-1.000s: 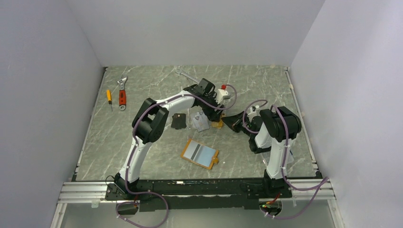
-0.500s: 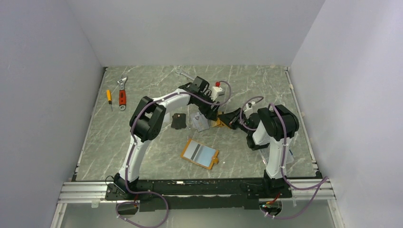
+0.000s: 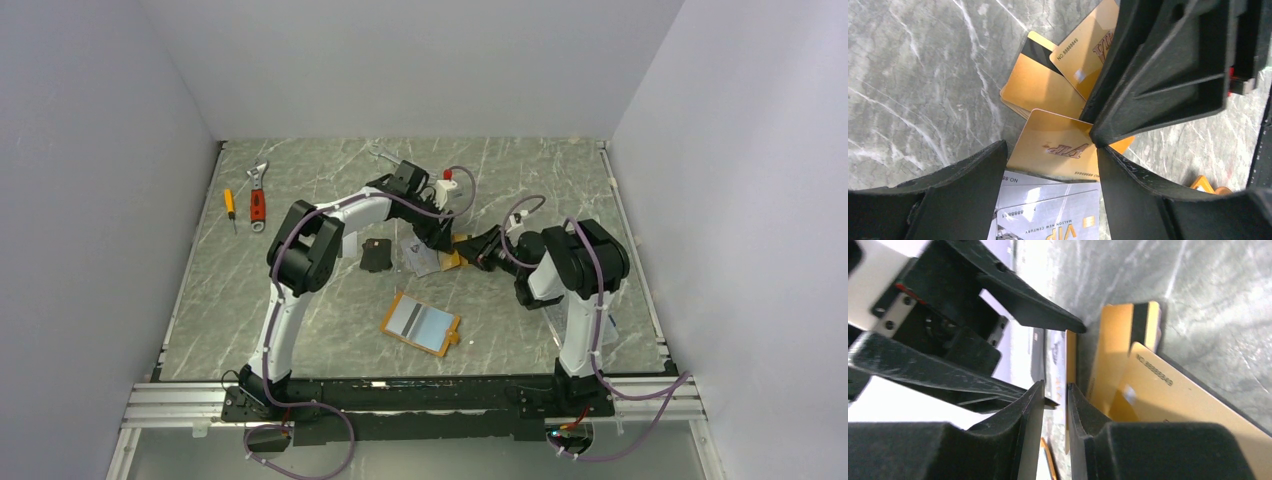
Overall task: Put the credit cards into the card holder
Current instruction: Pick up the credit card from the center of the board.
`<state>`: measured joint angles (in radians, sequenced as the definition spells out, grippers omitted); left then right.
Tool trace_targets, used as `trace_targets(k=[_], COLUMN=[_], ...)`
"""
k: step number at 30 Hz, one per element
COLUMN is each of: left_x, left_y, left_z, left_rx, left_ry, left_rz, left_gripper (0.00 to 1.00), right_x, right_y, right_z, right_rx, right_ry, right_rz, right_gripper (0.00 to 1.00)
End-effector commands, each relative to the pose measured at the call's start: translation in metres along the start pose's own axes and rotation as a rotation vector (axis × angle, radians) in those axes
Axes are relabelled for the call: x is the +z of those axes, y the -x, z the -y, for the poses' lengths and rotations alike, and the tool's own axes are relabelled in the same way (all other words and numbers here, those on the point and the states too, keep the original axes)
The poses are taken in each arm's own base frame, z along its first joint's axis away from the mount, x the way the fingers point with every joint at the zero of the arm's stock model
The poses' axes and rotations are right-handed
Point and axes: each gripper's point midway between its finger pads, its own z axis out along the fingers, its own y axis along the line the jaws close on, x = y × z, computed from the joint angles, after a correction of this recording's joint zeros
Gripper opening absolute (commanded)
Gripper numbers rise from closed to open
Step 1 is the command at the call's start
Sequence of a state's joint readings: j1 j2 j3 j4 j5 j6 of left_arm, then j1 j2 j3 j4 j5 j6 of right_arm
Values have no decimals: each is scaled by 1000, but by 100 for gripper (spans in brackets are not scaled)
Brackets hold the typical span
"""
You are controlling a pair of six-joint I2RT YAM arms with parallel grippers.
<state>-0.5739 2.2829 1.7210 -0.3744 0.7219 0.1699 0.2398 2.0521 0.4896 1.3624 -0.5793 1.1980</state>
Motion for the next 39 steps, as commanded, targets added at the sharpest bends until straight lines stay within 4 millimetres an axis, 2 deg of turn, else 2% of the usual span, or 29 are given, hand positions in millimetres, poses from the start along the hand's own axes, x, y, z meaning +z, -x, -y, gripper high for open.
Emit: trace_targets(k=[1, 11, 15, 20, 21, 22, 26, 32, 36, 39], left_x=[-9, -10, -16, -45, -53, -61, -90, -120, -131, -136], left_y=[-6, -9, -2, 27, 34, 40, 58, 62, 50, 44], left_z=[4, 6, 8, 12, 14, 16, 26, 38, 51, 66], left_rx=[-45, -49, -47, -45, -46, -47, -58, -213, -331, -341], left_ry=[-27, -43, -48, -38, -33, -30, -32, -122, -226, -279], left_rz=[5, 11, 27, 81, 98, 115, 167, 243, 312, 368], left_gripper=[73, 73, 73, 84, 94, 99, 99, 99, 99, 100], right_x=[-10, -7, -6, -6, -6, -7, -12, -18, -22, -23], right_y=[-40, -34, -33, -21, -18, -16, -1, 10, 13, 12], right_z=[38, 31, 22, 1, -5, -9, -31, -55, -71, -86], right_rx=[0, -33, -30, -78, -101, -119, -215, -289, -291, -272], right_ry=[-188, -196, -160, -136, -134, -142, -164, -168, -140, -89], right_rz=[-163, -166, -158, -136, -130, -128, -99, -82, -64, -59], right_gripper=[26, 0, 0, 0, 0, 0, 0, 0, 0, 0])
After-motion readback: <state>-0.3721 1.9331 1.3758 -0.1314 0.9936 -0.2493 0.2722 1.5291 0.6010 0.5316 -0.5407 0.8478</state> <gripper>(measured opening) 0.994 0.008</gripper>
